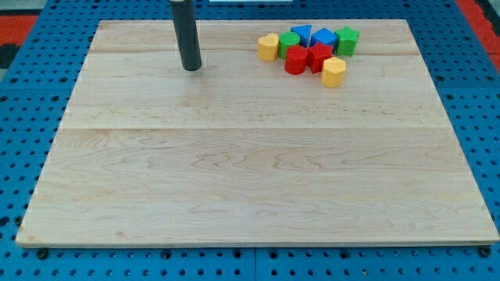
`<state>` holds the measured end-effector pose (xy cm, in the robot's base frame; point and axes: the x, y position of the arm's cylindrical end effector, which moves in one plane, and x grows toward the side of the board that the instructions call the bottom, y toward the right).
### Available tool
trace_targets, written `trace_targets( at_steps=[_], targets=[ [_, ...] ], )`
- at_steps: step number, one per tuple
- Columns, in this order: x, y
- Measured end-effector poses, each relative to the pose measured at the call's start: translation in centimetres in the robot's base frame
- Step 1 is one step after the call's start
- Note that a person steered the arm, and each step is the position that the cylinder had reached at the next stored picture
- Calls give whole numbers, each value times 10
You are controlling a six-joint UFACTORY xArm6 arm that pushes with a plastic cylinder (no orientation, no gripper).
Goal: Move red star towards top left
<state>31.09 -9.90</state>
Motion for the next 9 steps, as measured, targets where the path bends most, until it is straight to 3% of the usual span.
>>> trace_targets(
  at_steps=[2, 4, 5, 6, 7, 9],
  targets=[
    [8, 21],
    [147, 176],
    [119, 287],
    [33, 336],
    [-35, 326],
    [-25, 255]
  ],
)
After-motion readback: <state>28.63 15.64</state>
